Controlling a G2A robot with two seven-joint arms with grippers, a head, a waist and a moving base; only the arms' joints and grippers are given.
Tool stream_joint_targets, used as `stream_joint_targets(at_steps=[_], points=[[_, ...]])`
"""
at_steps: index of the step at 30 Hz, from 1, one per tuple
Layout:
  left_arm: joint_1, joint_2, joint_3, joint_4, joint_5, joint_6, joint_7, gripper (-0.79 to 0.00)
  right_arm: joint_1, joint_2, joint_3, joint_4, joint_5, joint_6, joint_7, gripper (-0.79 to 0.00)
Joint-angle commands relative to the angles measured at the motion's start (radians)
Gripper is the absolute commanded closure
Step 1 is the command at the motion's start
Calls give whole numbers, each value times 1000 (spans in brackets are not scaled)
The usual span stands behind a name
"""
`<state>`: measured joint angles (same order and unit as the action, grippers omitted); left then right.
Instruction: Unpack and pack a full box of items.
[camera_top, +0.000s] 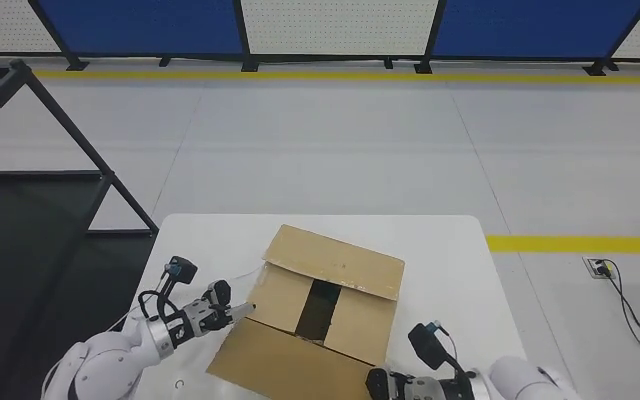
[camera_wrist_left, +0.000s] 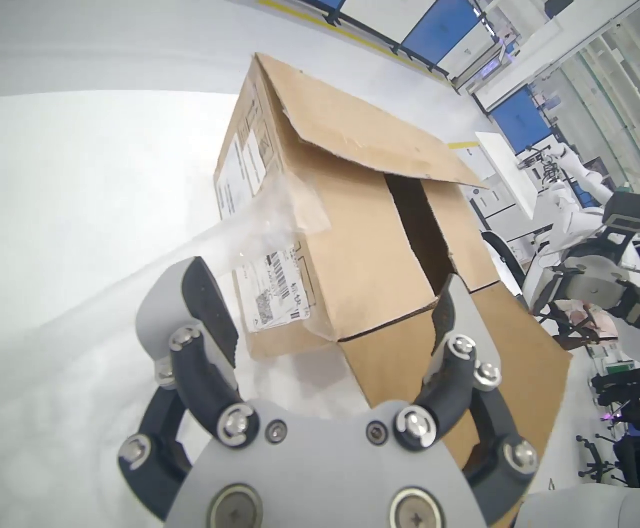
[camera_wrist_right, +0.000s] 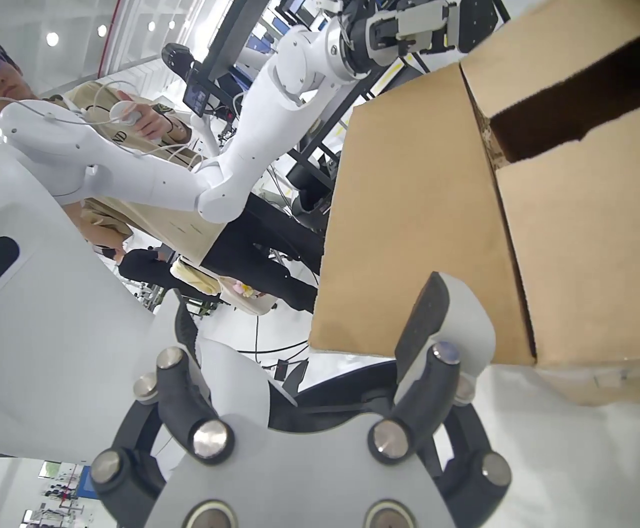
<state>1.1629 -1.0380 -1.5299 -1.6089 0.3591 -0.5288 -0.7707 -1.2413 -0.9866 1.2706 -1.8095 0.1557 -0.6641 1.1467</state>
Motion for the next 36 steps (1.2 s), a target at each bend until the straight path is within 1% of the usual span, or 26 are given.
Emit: stream_joint_targets(at_steps=[1, 9, 14, 17, 23, 28, 32, 36], points=[[-6, 1, 12, 6, -10, -7, -12, -785, 6, -1, -14, 18, -25, 18, -13, -785], [-14, 8, 35, 10, -62, -45, -63, -785, 37, -8, -71, 77, -108, 71, -75, -785], [-7, 13, 44, 3, -77, -62, -79, -785, 43, -8, -85, 82, -117, 70, -89, -785], [-2, 16, 49, -3, -75, -68, -81, -785, 30, -5, -73, 60, -99, 41, -108, -785], [3, 21, 59, -9, -78, -69, -78, -785, -27, 9, -10, -16, -74, -1, -139, -785], [6, 24, 73, -28, -89, -71, -83, -785, -57, 20, 17, -55, -56, 20, -101, -785], [14, 27, 80, -47, -95, -73, -81, -785, -58, 26, 21, -65, -40, 44, -64, -785], [28, 30, 87, -61, -114, -81, -87, -785, -61, 31, 26, -68, -48, 72, -55, -785]])
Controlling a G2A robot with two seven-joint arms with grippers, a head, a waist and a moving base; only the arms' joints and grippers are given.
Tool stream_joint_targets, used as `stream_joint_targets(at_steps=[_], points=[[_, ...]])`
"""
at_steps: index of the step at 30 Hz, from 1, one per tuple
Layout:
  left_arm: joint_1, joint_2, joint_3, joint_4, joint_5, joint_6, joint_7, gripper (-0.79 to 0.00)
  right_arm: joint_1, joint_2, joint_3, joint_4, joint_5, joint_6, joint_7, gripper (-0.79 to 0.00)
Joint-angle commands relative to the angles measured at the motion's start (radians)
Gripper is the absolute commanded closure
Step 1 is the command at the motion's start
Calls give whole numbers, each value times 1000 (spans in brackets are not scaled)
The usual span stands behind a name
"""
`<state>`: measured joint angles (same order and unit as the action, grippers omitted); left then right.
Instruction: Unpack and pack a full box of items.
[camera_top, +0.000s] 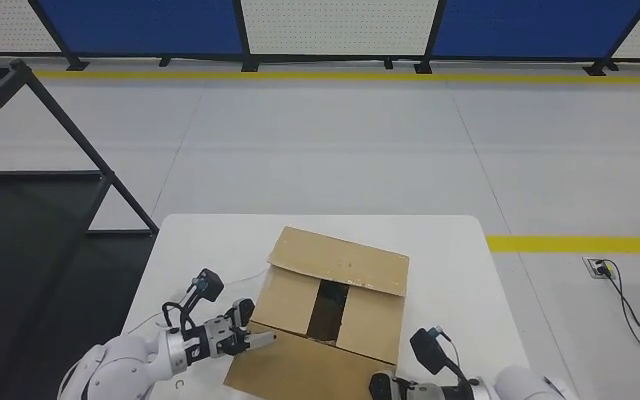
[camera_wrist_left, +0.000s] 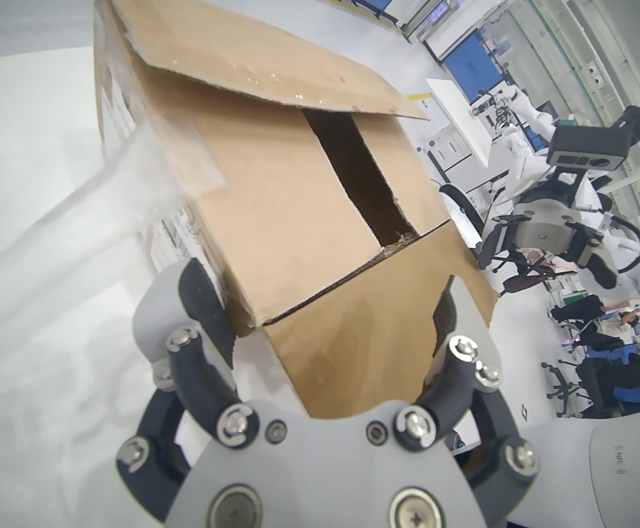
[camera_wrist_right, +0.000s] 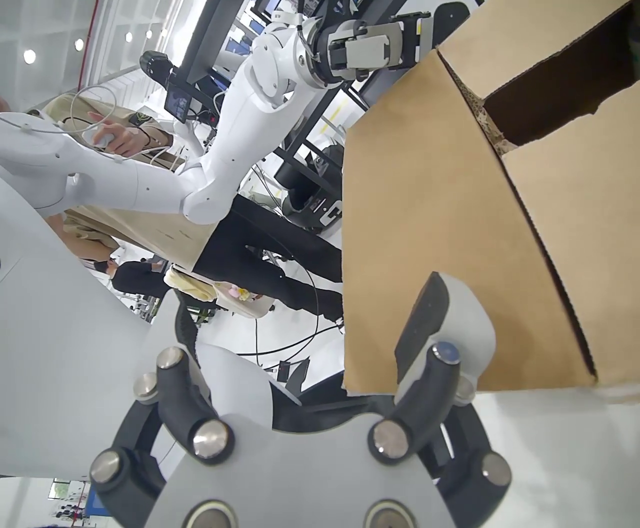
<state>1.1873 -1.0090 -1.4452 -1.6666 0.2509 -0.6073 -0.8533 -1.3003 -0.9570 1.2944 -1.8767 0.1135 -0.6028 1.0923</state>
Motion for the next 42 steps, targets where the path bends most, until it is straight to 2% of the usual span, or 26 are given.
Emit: stream_joint_targets(at_steps=[1, 8, 24, 35, 42], points=[[6, 2, 3, -7, -7, -4, -8, -785, -3, 2, 3, -4, -13, 20, -1, -785], [15, 9, 23, -29, -2, -28, -31, -785, -11, 8, -3, -22, -81, 90, 0, -785], [20, 18, 71, -51, 7, -57, -31, -785, 5, 15, 7, 38, -163, 153, -58, -785], [22, 27, 78, -46, 1, -62, -19, -785, 24, 19, 14, 94, -152, 149, -77, -785], [28, 36, 37, -42, -21, -64, 8, -785, 6, 27, 49, 52, -118, 111, -70, -785]])
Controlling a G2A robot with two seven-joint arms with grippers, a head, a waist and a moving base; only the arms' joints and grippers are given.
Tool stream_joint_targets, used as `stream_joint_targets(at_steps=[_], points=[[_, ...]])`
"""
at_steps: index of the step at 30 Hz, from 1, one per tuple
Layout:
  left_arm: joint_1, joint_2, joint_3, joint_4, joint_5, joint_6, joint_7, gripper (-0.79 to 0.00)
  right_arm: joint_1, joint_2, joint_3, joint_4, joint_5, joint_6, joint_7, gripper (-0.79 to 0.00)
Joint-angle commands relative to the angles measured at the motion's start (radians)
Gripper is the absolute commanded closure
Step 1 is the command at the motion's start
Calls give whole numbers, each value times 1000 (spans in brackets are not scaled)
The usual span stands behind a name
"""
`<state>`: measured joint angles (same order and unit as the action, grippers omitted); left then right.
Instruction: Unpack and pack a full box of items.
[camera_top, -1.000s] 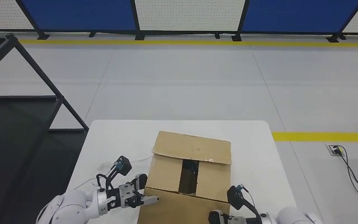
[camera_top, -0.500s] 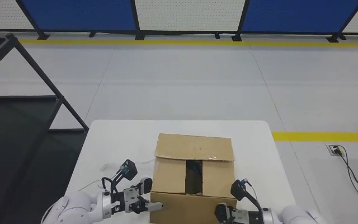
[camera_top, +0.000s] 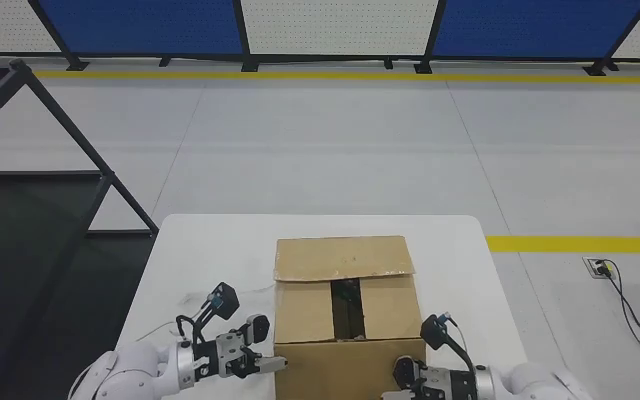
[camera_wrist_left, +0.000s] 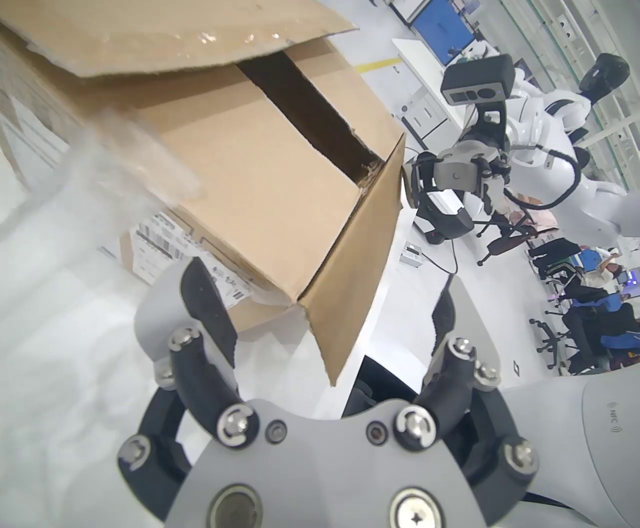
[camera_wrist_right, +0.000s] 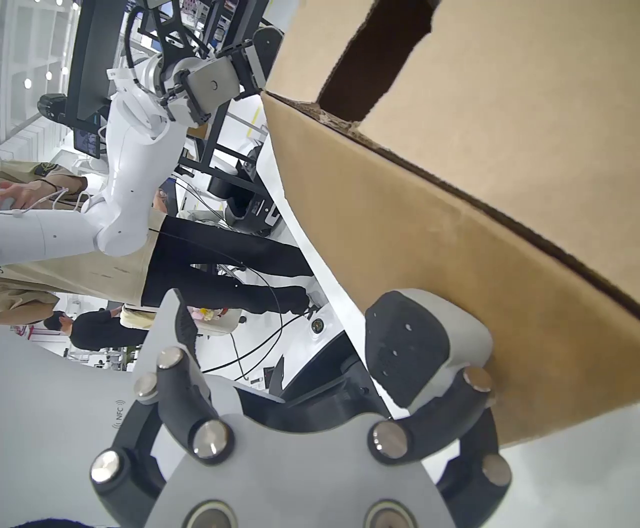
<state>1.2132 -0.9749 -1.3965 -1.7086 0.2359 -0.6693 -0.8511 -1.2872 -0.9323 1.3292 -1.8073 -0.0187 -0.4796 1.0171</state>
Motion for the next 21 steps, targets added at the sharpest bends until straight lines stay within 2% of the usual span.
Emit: stream_joint_targets(at_steps=[1, 6, 10, 15, 21], points=[[5, 4, -23, 0, -13, -4, 10, -785, -15, 5, 29, -33, 27, -22, 10, -785], [27, 16, -97, -9, -57, -22, 34, -785, -36, 16, 108, -106, 114, -41, 11, -785], [56, 24, -171, -17, -91, -37, 76, -785, 1, 18, 146, -120, 169, 80, -32, -785], [115, 30, -261, -14, -142, -52, 158, -785, 120, 10, 118, -45, 266, 248, -75, -785], [123, 31, -272, -12, -148, -47, 166, -785, 130, 10, 118, -39, 259, 256, -77, -785]])
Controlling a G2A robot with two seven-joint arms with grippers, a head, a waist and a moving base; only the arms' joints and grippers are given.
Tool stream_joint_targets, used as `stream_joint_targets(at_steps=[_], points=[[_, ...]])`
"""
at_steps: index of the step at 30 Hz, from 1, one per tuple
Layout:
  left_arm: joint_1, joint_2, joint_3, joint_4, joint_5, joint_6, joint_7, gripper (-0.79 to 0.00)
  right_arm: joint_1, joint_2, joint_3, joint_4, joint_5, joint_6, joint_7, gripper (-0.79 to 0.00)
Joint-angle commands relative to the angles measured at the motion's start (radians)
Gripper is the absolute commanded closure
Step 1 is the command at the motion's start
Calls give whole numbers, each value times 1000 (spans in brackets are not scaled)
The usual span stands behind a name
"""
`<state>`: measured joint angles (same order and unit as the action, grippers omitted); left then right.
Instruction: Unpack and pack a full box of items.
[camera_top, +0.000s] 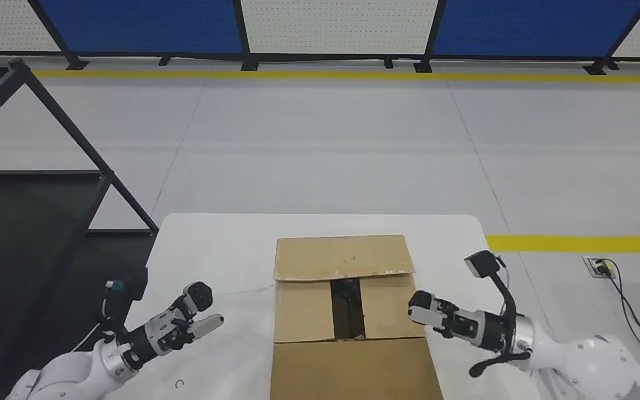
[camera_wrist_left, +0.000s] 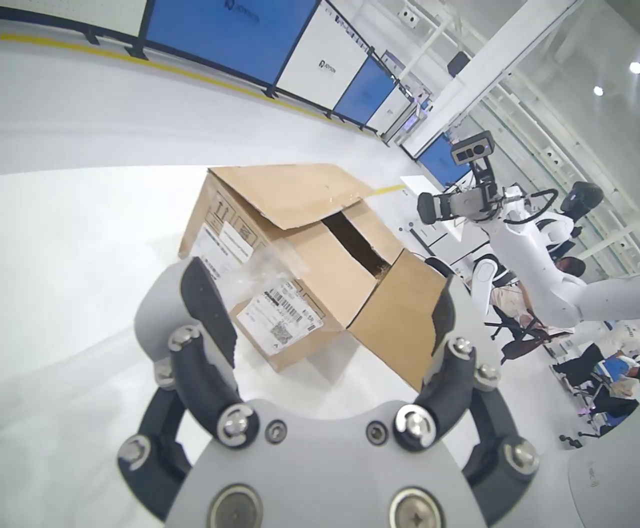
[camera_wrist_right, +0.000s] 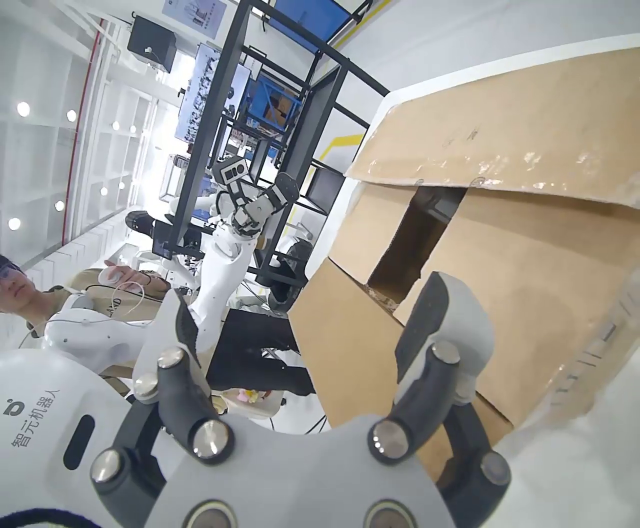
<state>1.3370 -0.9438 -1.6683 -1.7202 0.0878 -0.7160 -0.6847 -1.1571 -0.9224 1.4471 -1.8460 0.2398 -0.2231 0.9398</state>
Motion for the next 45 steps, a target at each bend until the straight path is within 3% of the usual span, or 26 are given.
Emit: stream_joint_targets(at_steps=[1, 6, 12, 20, 34, 45], points=[[0, 0, 0, 0, 0, 0, 0, -785, 0, 0, 0, 0, 0, 0, 0, -785], [0, 0, 0, 0, 0, 0, 0, -785, -4, -1, -4, 5, 6, 12, -19, -785], [-20, -3, 15, -21, 7, -19, 58, -785, 60, -13, -39, 103, 87, 169, -94, -785], [-51, -9, 40, -1, 24, -51, 145, -785, 158, -28, -105, 223, 102, 288, -136, -785], [-7, -6, 10, 29, -9, -75, 184, -785, 290, -68, -209, 352, 212, 211, -156, -785], [66, -5, -38, 24, -18, -89, 235, -785, 426, -112, -294, 393, 240, 172, -299, -785]])
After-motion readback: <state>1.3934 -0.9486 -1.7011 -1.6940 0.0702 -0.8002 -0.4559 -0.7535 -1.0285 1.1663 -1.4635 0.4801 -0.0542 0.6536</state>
